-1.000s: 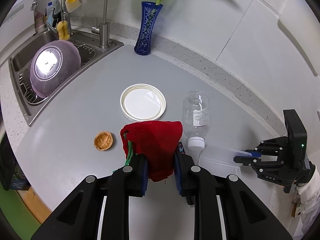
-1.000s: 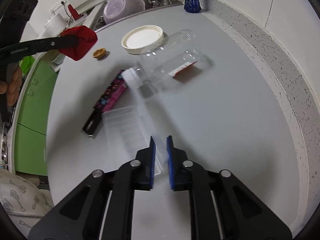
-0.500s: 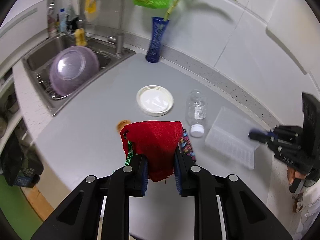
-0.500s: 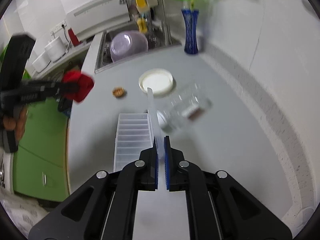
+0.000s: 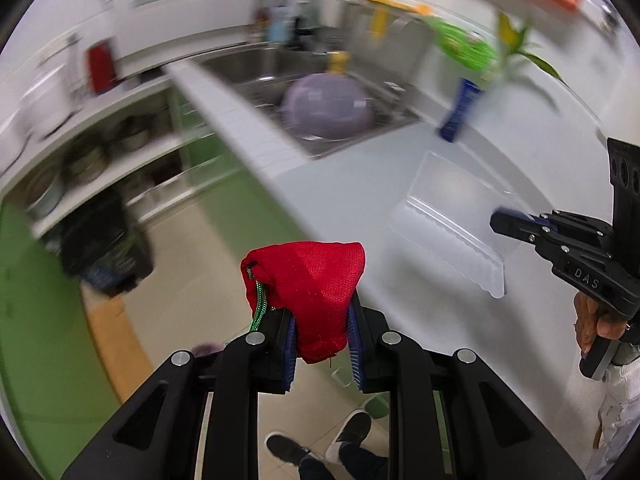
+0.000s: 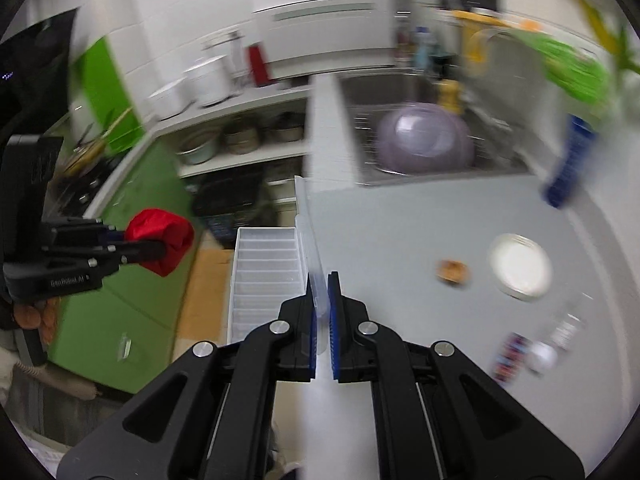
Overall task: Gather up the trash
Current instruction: 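Carry pouch and tray to the pink bin and open both tools over it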
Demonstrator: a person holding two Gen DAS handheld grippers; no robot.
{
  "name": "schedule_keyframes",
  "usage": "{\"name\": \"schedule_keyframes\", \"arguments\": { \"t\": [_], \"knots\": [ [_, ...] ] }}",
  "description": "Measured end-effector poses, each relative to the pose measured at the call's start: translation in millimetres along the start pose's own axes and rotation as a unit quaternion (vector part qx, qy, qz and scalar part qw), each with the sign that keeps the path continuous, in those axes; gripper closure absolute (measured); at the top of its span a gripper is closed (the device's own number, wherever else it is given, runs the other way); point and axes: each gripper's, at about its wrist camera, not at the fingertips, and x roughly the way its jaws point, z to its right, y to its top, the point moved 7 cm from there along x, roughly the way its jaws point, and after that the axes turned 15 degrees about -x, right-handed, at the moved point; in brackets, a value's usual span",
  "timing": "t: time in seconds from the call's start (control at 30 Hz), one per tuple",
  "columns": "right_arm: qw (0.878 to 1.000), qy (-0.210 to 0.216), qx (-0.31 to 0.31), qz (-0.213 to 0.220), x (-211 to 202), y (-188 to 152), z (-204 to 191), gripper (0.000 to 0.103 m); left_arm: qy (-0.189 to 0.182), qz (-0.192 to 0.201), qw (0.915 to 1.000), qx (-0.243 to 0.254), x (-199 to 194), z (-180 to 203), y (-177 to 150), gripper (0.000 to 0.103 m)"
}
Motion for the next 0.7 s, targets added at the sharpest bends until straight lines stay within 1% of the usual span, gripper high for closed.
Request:
{"name": "schedule_keyframes", "arguments": {
  "t": [0.13, 0.2, 0.27, 0.37, 0.47, 0.5, 0.57, 0.67, 0.7],
  "knots": [
    [0.998, 0.041, -0.038, -0.004, 38.1, 33.8, -63.6, 0.098, 0.032, 0.011, 0.9982, -0.049, -20.4, -67.8, -12.1, 0.082],
    [0.997, 0.052, -0.053, -0.009, 53.6, 44.4, -90.2, 0.098, 0.047, 0.017, 0.9963, -0.070, -26.3, -98.2, -17.5, 0.082],
    [0.996, 0.059, -0.071, -0.020, 75.6, 52.9, -113.6, 0.098, 0.054, 0.018, 0.9943, -0.090, -25.2, -121.5, -22.9, 0.082],
    [0.993, 0.070, -0.084, -0.037, 108.5, 53.6, -140.3, 0.098, 0.067, 0.015, 0.9907, -0.117, -11.2, -155.2, -34.8, 0.082],
    [0.990, 0.076, -0.105, -0.055, 159.8, 44.0, -165.0, 0.099, 0.074, 0.007, 0.9873, -0.141, 21.9, -192.8, -49.9, 0.082],
    [0.989, 0.074, -0.113, -0.058, 176.1, 38.8, -170.0, 0.099, 0.078, 0.005, 0.9863, -0.145, 42.5, -208.5, -56.9, 0.082],
    [0.987, 0.071, -0.123, -0.068, 222.6, 17.7, -179.6, 0.099, 0.079, 0.000, 0.9850, -0.154, 74.1, -235.1, -71.2, 0.082],
    [0.987, 0.070, -0.124, -0.079, 281.0, -17.1, -187.5, 0.099, 0.080, -0.008, 0.9825, -0.168, 137.9, -272.0, -96.5, 0.082],
    [0.987, 0.068, -0.123, -0.083, 306.5, -32.9, -190.2, 0.099, 0.078, -0.010, 0.9818, -0.173, 157.3, -283.2, -105.2, 0.082]
  ]
}}
